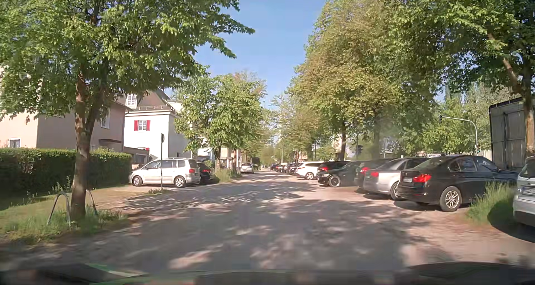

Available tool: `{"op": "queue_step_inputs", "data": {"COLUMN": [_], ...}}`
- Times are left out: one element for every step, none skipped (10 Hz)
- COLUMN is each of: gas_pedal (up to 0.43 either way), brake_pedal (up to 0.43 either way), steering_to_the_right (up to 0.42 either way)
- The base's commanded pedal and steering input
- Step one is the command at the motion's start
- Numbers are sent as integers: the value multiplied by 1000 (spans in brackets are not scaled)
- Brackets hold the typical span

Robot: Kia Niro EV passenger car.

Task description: Follow the waypoints while adhering to traffic rules and regulations

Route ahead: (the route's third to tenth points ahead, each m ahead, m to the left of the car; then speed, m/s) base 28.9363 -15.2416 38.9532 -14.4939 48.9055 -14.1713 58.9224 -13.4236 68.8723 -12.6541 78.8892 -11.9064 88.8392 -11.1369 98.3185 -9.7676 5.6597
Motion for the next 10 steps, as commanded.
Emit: {"op": "queue_step_inputs", "data": {"gas_pedal": [98,98,98,98,87,87,87,87,79,67], "brake_pedal": [0,0,0,0,0,0,0,0,0,0], "steering_to_the_right": [-6,0,2,0,-1,0,2,2,4,4]}}
